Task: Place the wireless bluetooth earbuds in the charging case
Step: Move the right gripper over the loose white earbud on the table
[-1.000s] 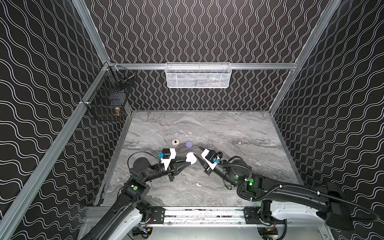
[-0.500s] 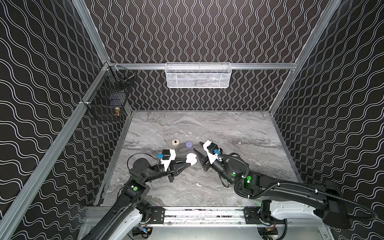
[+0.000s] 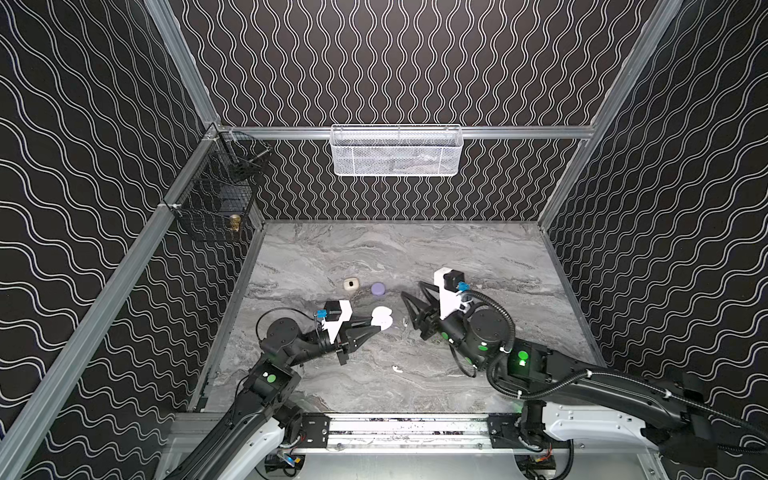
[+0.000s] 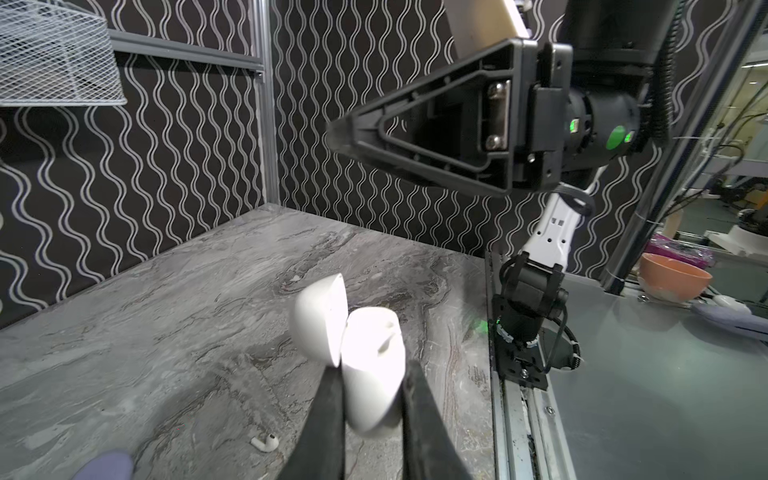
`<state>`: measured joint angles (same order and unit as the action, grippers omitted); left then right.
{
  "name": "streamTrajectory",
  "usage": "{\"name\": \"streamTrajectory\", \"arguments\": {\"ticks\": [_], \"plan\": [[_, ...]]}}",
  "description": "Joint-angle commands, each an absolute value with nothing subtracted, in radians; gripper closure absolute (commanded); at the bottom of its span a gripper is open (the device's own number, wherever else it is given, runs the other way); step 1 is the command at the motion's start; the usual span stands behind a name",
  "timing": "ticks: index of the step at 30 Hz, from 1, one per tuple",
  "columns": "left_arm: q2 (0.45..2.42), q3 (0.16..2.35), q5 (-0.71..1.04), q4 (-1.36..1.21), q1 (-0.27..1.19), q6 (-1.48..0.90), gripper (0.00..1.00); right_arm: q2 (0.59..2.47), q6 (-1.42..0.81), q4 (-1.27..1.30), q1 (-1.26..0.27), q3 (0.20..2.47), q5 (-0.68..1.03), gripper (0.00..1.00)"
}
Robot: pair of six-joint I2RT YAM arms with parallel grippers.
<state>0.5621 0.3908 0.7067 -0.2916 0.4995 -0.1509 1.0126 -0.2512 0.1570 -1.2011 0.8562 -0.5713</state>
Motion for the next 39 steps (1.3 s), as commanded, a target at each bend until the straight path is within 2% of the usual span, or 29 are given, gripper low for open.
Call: {"name": "streamTrajectory", "arguments": {"ticks": [1,7,12,25,33,39], "plan": [[0.567,0.407,0.624,-0.246,0.499,-0.132,1.00,0.989,-0.493,-0.115,-1.192,0.866,-0.704,0.46],[0.581,0.414,0.568,-0.188,0.499,-0.128,1.00,1.097,-0.692,-0.399,-1.097,0.890,-0.587,0.46],[0.564,0.420,0.553,-0.148,0.499,-0.126,1.00,1.256,-0.702,-0.363,-1.024,0.864,-0.416,0.47],[0.531,0.424,0.488,-0.087,0.500,-0.121,1.00,1.746,-0.637,-0.389,-0.962,1.097,-0.363,0.47],[0.504,0.417,0.491,-0.086,0.499,-0.123,1.00,1.891,-0.618,-0.416,-0.945,1.190,-0.350,0.44],[0.491,0.416,0.493,-0.082,0.499,-0.129,1.00,1.947,-0.635,-0.458,-0.936,1.196,-0.393,0.49]]}}
